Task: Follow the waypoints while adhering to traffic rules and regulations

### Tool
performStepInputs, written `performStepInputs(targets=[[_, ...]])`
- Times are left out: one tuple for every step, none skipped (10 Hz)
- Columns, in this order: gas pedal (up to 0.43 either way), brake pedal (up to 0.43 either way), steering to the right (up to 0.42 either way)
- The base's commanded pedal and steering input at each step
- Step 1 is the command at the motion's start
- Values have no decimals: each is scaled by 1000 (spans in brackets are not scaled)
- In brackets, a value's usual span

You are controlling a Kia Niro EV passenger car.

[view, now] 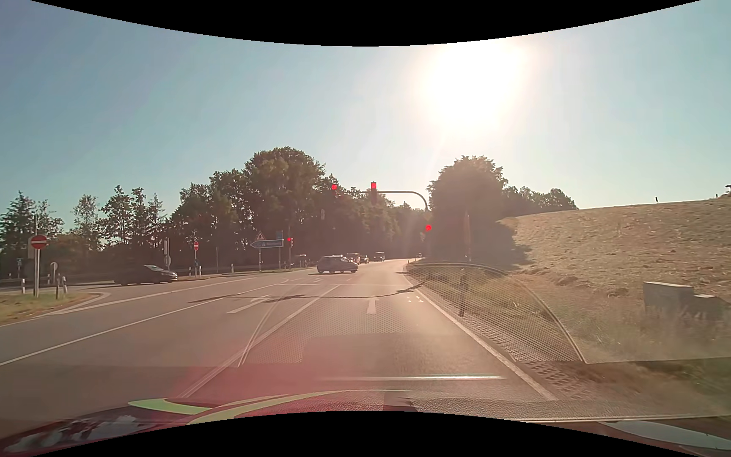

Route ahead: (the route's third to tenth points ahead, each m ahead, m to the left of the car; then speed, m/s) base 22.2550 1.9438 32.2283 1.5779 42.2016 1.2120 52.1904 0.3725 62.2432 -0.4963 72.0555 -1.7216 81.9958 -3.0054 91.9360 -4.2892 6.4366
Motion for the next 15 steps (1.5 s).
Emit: performStepInputs(targets=[[0,189,5],[0,189,5],[0,189,5],[0,189,5],[0,201,5],[0,207,5],[0,207,5],[0,207,5],[0,207,5],[0,207,5],[0,207,5],[0,207,5],[0,207,5],[0,213,5],[0,213,5]])
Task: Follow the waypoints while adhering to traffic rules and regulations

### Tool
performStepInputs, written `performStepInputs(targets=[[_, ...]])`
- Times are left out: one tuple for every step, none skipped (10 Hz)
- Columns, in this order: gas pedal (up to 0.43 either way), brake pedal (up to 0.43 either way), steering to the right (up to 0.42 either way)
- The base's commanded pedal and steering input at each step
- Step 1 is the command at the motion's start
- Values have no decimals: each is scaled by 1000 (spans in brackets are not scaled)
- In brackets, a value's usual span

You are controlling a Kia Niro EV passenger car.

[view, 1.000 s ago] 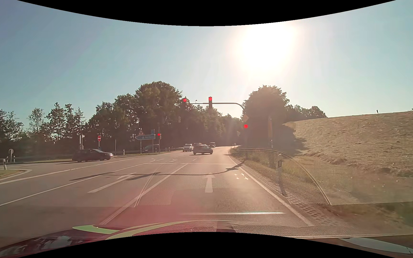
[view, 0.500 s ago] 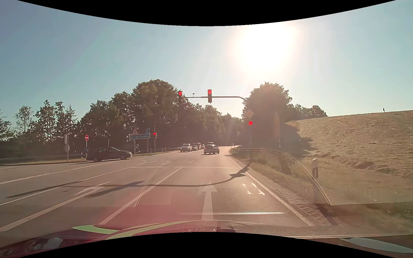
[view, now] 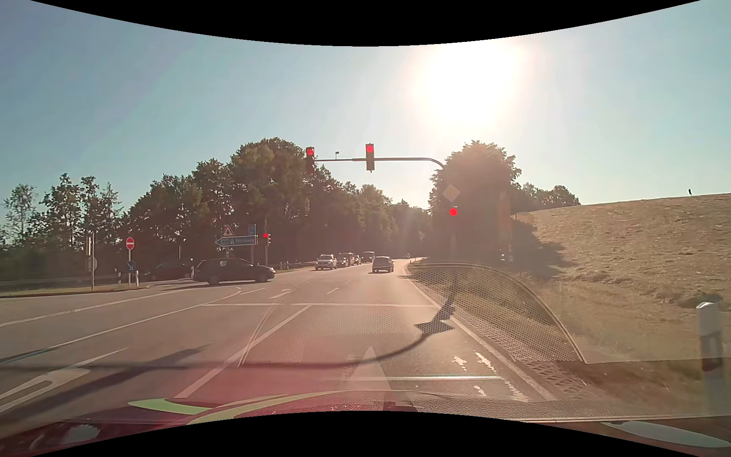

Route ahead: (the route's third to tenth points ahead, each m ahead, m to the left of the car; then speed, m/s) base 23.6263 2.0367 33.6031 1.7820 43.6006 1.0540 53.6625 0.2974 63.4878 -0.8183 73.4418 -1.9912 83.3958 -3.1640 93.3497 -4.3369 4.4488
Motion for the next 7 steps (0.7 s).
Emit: performStepInputs(targets=[[0,220,5],[0,220,4],[0,220,4],[0,226,4],[0,226,4],[0,226,4],[0,226,4]])
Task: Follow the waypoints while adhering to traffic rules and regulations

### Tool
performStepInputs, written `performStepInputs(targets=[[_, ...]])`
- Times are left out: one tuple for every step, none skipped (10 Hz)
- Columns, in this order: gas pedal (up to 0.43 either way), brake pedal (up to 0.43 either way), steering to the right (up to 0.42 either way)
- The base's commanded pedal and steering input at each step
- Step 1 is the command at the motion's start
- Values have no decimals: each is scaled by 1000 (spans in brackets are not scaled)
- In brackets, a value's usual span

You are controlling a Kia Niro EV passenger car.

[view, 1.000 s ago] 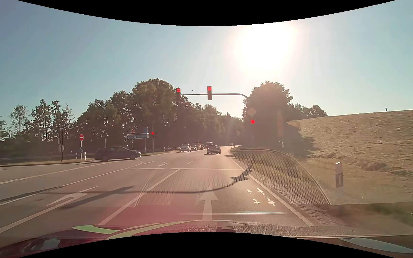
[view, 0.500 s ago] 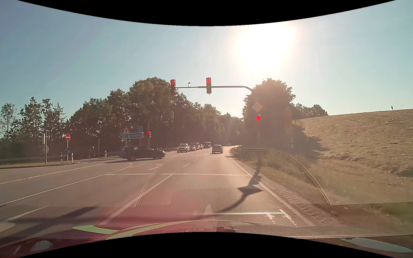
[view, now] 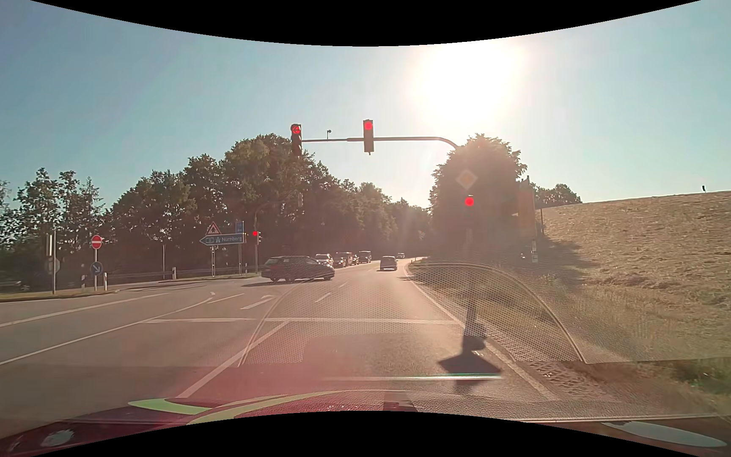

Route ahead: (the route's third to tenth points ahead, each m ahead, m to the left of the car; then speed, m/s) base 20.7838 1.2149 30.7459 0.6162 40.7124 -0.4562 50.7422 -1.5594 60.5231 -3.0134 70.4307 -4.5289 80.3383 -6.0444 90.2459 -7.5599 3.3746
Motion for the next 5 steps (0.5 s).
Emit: performStepInputs(targets=[[0,226,4],[0,226,4],[0,226,4],[0,226,4],[0,220,4]])
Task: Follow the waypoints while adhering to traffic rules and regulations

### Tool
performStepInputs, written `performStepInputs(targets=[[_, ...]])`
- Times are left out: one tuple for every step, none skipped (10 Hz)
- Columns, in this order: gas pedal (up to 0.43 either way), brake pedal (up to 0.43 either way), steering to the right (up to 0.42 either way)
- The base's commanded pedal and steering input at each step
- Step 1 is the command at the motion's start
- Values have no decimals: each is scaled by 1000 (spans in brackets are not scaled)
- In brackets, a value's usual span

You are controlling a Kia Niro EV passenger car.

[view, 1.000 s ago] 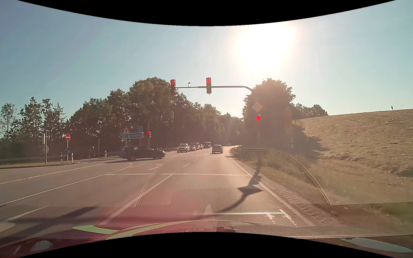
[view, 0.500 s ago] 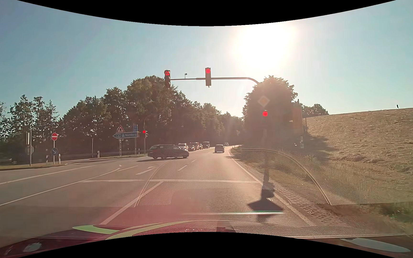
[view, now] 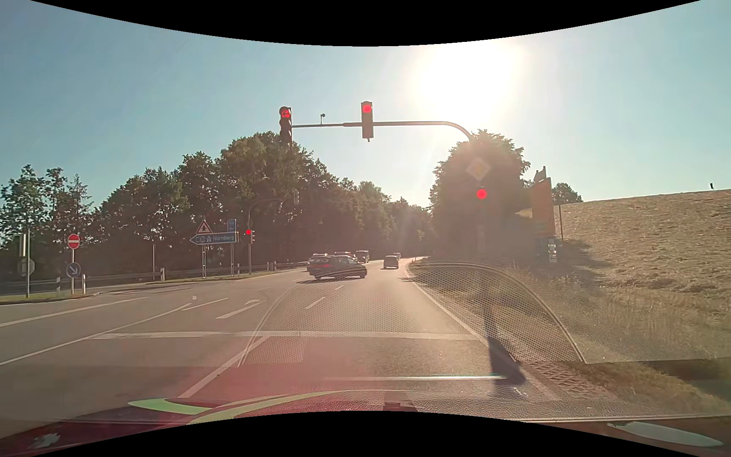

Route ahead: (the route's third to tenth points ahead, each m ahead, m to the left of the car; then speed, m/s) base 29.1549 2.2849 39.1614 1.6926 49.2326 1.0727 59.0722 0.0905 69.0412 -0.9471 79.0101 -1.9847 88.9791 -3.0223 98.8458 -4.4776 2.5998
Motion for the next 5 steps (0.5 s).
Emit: performStepInputs(targets=[[0,213,4],[0,207,4],[0,207,4],[0,201,4],[0,195,4]])
